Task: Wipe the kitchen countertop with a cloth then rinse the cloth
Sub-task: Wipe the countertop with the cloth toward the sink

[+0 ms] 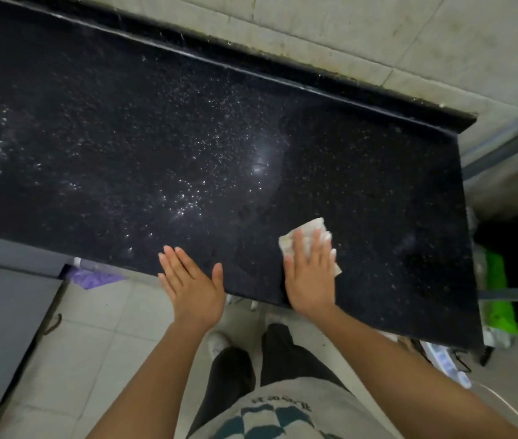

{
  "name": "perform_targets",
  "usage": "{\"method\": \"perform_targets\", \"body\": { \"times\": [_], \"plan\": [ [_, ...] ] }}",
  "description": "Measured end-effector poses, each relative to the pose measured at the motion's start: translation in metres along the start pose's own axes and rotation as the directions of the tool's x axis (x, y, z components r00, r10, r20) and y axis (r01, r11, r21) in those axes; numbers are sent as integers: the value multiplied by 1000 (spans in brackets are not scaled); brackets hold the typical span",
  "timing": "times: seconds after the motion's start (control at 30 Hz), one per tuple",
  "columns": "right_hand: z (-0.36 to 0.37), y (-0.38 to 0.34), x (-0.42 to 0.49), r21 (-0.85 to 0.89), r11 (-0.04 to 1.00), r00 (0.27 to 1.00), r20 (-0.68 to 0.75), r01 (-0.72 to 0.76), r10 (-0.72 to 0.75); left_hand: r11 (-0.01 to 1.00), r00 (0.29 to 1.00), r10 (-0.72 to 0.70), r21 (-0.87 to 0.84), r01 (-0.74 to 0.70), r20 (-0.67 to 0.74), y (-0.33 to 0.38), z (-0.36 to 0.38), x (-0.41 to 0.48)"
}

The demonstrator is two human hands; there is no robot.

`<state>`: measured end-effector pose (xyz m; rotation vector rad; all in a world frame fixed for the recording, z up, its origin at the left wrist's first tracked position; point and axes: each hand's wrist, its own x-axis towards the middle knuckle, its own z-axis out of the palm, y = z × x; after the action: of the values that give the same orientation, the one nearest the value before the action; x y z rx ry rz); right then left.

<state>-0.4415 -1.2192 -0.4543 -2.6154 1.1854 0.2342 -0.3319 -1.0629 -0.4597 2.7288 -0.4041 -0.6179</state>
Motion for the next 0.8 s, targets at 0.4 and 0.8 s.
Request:
{"method": "perform_targets", "body": {
  "times": [0.4,0.8],
  "plan": [
    [12,-73,-2,-112,751,754,204,651,-624,994,978,24,-103,-46,-209,-50,-43,30],
    [-17,-23,52,65,979,981,35,-192,191,990,999,-27,135,30,-24,-67,-50,50]
  ]
}}
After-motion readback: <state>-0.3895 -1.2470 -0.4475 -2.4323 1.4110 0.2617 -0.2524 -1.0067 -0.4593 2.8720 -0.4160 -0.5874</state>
